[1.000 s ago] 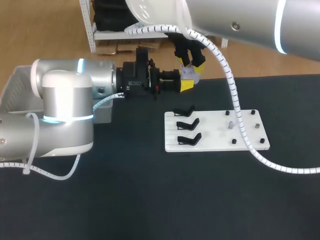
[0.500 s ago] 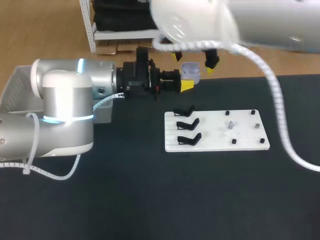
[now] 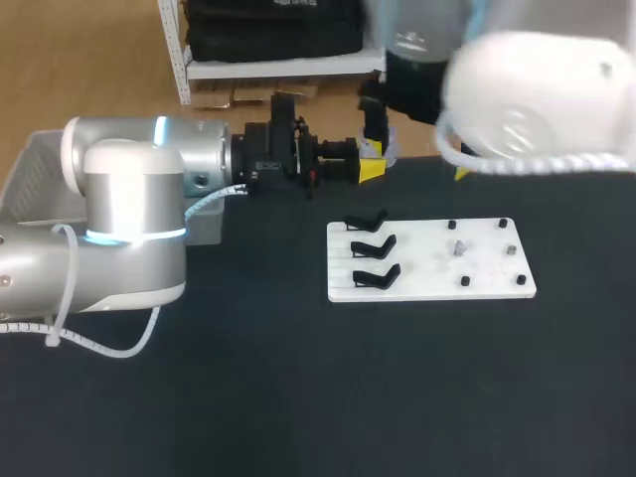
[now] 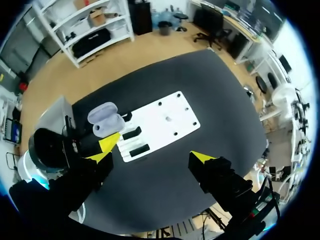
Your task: Pick up each earbud case from the left stands, insert the matching earbuds, close the lid, and place the case in the box.
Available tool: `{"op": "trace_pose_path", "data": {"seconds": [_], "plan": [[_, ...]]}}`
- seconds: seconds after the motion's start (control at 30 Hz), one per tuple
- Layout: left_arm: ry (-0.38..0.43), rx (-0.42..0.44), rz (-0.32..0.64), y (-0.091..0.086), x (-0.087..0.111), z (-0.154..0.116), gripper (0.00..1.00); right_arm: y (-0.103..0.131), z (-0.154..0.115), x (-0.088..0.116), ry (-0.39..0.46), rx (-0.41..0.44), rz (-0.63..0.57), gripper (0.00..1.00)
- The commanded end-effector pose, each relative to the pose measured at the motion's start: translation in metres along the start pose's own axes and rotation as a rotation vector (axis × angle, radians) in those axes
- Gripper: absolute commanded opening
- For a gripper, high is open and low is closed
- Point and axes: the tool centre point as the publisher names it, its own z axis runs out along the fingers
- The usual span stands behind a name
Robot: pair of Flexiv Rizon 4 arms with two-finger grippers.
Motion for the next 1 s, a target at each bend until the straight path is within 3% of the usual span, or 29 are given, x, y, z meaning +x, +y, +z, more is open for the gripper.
{"op": "trace_pose_path", "data": {"seconds": [0.03,0.47,0.5,0.7,1.0], "plan": [[-0.006,-0.007,0.004,-0.002,0.001,0.000,0.00,-0.016,0.000,0.006,-0.016,-0.324,0.004,1.00],[-0.006,-0.007,0.004,-0.002,0.001,0.000,0.00,-0.016,0.000,0.006,-0.016,-0.324,0.004,1.00],[-0.006,-0.007,0.004,-0.002,0.001,0.000,0.00,-0.019,0.006,0.006,-0.044,-0.350,0.003,1.00],[-0.006,-0.007,0.004,-0.002,0.001,0.000,0.00,-0.046,0.044,0.003,-0.118,-0.294,-0.004,1.00],[-0.006,-0.007,0.004,-0.002,0.001,0.000,0.00,-0.068,0.095,0.008,-0.104,-0.241,-0.047,1.00]]}}
